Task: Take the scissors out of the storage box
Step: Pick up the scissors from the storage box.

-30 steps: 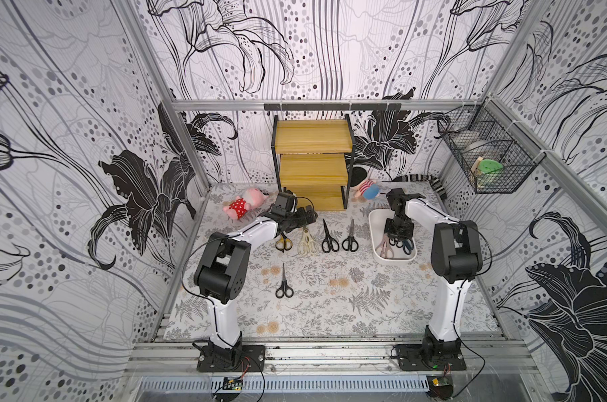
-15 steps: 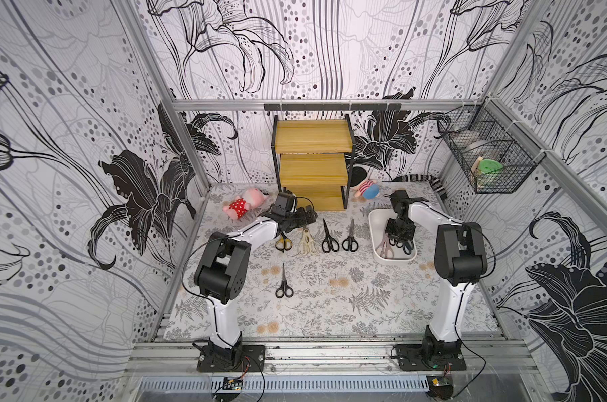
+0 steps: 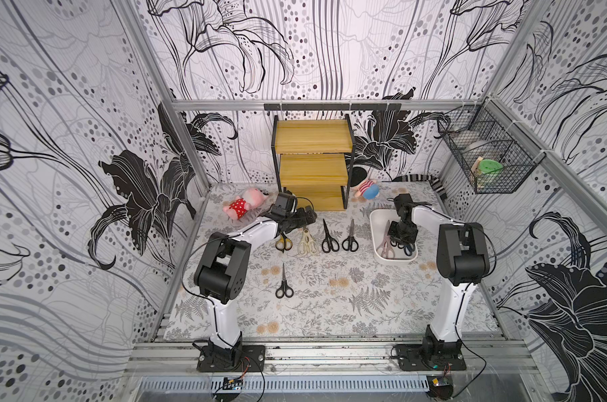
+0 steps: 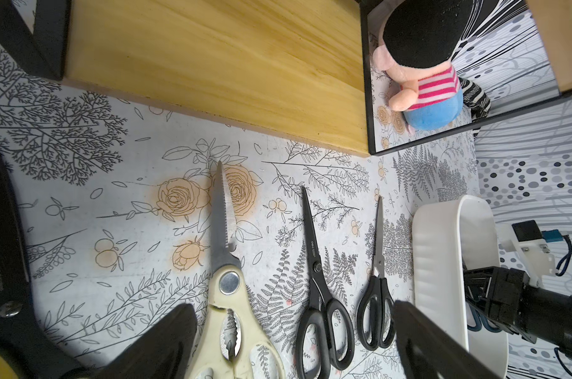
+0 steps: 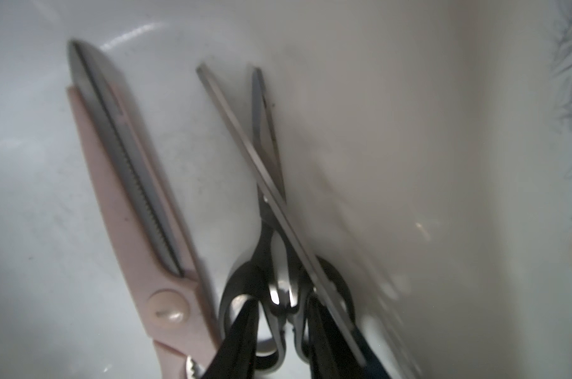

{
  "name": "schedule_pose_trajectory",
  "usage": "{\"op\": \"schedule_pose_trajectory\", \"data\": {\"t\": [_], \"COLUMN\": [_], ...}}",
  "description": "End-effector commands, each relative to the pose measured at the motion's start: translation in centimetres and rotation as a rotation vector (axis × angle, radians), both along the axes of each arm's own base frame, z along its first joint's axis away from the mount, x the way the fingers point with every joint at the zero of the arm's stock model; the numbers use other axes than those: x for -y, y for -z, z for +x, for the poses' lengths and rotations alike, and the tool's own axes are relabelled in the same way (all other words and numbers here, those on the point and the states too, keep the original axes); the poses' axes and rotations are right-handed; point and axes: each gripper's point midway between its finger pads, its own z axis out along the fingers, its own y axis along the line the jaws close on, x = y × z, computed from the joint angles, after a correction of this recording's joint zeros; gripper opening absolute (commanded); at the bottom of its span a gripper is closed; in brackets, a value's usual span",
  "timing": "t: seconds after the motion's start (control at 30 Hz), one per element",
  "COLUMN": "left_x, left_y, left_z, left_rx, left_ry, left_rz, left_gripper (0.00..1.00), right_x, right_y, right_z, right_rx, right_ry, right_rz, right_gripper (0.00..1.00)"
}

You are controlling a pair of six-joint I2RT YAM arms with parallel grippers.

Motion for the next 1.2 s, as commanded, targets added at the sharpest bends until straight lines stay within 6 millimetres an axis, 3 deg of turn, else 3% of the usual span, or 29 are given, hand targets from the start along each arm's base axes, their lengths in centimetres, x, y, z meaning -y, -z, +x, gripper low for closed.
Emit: {"op": "schedule_pose_trajectory", "data": {"t": [0.0, 0.37, 0.57, 0.7, 1.0, 1.17], "left_x": [0.1, -0.2, -0.2, -0.1, 0.1, 0.0], "left_y": [-1.2, -1.3, -1.5, -1.6, -1.7, -1.5], "left_z": [0.3, -0.1, 0.0, 0.1, 0.3, 0.2], "left_rx": [0.033, 0.033, 0.033, 0.036, 0.037, 0.032], "left_ry": [-0.002, -0.024, -0.027, -0.024, -0.017, -0.017], "left_rz": [0.004, -0.004, -0.008, -0.008, -0.013, -0.011], "left_gripper": [0.98, 0.98, 0.98, 0.98, 0.98, 0.98], "right_x": [0.0, -0.2, -0.2, -0.2, -0.7, -1.3], "right_y": [2.0, 4.7, 5.1, 4.4, 0.2, -0.7], "right_z": [-1.0, -2.2, -2.2, -1.7, 0.0, -0.4], "right_rx": [-0.055, -0.107, -0.113, -0.098, -0.030, -0.027], "right_ry": [0.012, 0.001, -0.012, -0.033, -0.075, -0.092], "right_rz": [0.019, 0.028, 0.028, 0.027, 0.051, 0.084], "right_gripper": [0.30, 0.27, 0.10, 0.00, 0.00, 0.00]}}
